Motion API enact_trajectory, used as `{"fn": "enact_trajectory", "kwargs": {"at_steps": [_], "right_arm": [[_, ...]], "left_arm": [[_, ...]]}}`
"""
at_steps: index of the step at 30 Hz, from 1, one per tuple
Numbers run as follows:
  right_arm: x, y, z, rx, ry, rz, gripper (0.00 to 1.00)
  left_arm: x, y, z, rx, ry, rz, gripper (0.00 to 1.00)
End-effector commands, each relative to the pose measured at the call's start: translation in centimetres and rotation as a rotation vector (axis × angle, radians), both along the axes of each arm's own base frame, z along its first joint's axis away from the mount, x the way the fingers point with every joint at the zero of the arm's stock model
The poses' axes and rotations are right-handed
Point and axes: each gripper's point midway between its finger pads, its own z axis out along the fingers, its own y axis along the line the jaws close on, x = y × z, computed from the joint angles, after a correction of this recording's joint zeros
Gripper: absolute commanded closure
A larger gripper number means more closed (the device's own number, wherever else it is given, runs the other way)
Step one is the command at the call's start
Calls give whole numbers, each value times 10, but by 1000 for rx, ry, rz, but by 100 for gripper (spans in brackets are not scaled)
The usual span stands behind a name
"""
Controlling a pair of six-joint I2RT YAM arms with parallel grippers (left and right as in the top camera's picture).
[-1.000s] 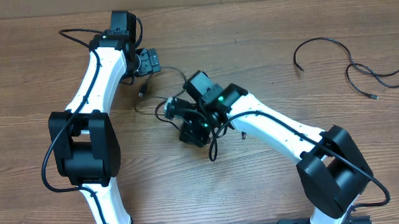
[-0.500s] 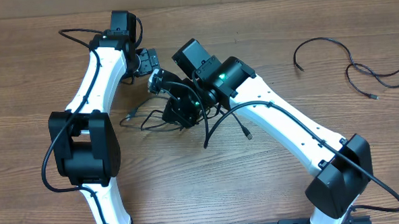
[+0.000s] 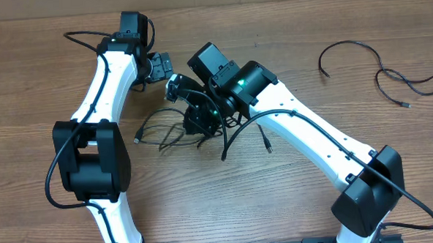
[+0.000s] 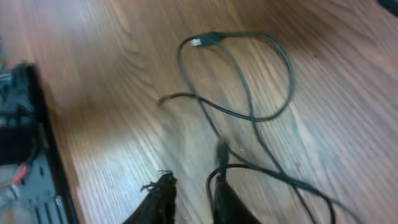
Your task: Untangle cables
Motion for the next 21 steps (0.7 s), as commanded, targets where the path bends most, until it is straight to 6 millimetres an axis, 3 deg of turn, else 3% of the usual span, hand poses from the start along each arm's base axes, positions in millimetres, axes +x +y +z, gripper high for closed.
{"fn": "enact_trajectory", "kwargs": {"at_steps": [1, 3, 11, 15, 17, 21], "right_arm": [[15, -7, 12, -24, -82, -39, 75], [17, -9, 11, -40, -95, -49, 96], [15, -12, 9, -54, -86, -46, 96], [0, -25, 0, -115, -37, -10, 77], [-12, -35, -7, -161, 1, 27, 62], [-37, -54, -19, -241, 93, 77, 52]], "left_arm": [[0, 2, -7, 14, 13, 2, 0], [0, 2, -7, 14, 14, 2, 0], [0, 2, -7, 14, 14, 2, 0], [0, 2, -7, 14, 14, 2, 0], [0, 1, -7, 14, 14, 1, 1], [0, 2, -7, 14, 14, 2, 0]]}}
